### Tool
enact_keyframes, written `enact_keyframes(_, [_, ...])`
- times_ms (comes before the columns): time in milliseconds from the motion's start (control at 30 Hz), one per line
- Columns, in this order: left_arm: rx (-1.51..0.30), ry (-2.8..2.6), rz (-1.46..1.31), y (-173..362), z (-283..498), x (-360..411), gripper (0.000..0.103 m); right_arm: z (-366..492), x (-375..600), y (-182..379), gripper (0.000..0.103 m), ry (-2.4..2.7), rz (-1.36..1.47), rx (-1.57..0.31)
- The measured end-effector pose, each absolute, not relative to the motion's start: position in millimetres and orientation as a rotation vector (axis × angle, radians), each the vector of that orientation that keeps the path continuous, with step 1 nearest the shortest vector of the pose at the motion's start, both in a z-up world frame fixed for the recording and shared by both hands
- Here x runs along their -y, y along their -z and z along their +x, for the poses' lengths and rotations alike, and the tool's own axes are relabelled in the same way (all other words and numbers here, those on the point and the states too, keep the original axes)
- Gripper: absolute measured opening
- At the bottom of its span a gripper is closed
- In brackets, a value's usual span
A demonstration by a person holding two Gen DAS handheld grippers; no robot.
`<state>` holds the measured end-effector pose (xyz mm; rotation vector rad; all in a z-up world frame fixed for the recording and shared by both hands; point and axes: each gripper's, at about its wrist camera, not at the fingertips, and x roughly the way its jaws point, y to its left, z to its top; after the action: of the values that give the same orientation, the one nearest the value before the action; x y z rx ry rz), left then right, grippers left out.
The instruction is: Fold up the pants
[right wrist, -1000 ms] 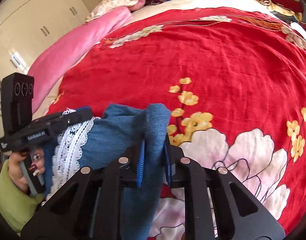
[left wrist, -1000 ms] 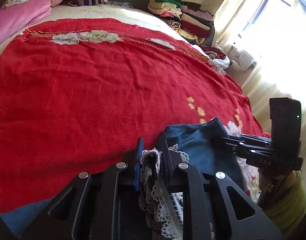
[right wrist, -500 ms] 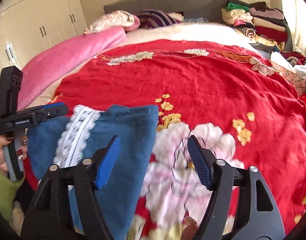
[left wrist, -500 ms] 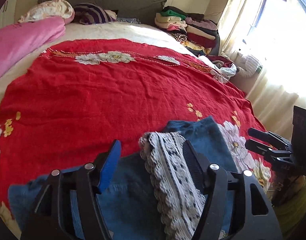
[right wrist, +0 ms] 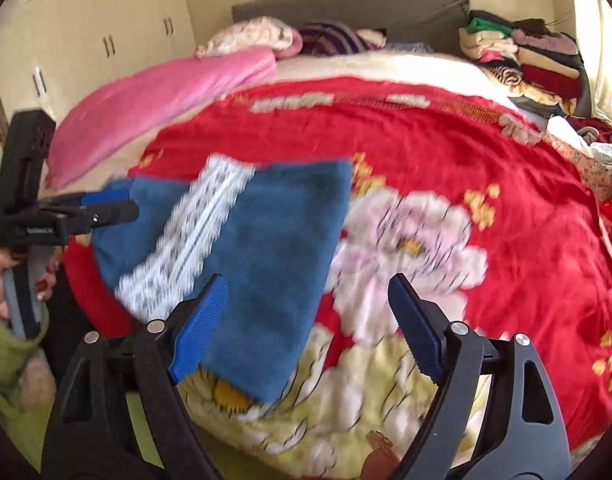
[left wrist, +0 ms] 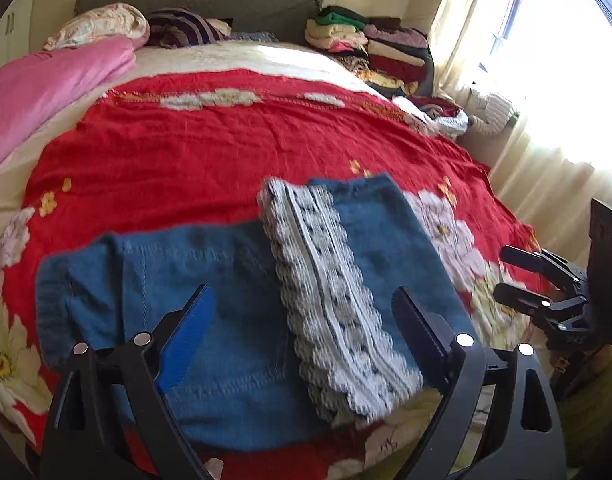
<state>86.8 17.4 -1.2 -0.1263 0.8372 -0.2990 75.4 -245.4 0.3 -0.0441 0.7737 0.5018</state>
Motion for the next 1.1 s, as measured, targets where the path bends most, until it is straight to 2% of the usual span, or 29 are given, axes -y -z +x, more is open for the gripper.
enact_keyframes(33, [-0.858, 0.304, -0.140, 8, 81, -17, 0.084, 71, 242, 8, 0.076, -0.514, -0.052, -0.790])
enact_keyframes(100, [-0.892, 0.319, -0.147, 19, 74, -12, 0.058, 67, 235, 21, 0.075, -0.529, -0.068, -0.816])
enact_keyframes(133, [-0.911, 0.324, -0.132, 24, 71, -7, 0.051, 66, 230, 27, 0.074, -0.539, -0.083, -0.827])
enact_keyframes(167, [-0.921, 0.326, -0.095, 28, 68, -1, 0.050, 65, 226, 32, 0.071, -0.536, -0.092, -0.834])
enact_keyframes(200, [-0.925, 0.320, -0.066, 31, 68, 4, 0.043, 65, 223, 35, 0.067, -0.542, -0.096, -0.841])
enact_keyframes(267, [-0.939, 0.284, 0.038, 40, 67, 17, 0.040, 64, 215, 44, 0.059, -0.549, -0.124, -0.856])
enact_keyframes(367, [-0.979, 0.269, 0.068, 59, 67, 20, 0.040, 66, 214, 61, 0.058, -0.515, -0.165, -0.900])
enact_keyframes(600, [-0.946, 0.261, 0.069, 43, 60, 18, 0.042, 64, 224, 50, 0.059, -0.523, -0.104, -0.875])
enact_keyframes(700, [-0.933, 0.249, 0.074, 33, 55, 20, 0.057, 61, 235, 33, 0.062, -0.516, -0.073, -0.829])
enact_keyframes(767, [-0.918, 0.243, 0.082, 26, 52, 20, 0.058, 59, 241, 23, 0.066, -0.503, -0.063, -0.801])
enact_keyframes(833, [-0.905, 0.238, 0.086, 20, 50, 21, 0.067, 58, 246, 14, 0.070, -0.501, -0.052, -0.778])
enact_keyframes(1100, [-0.853, 0.177, 0.112, -4, 40, 17, 0.079, 57, 250, -27, 0.085, -0.521, -0.016, -0.680])
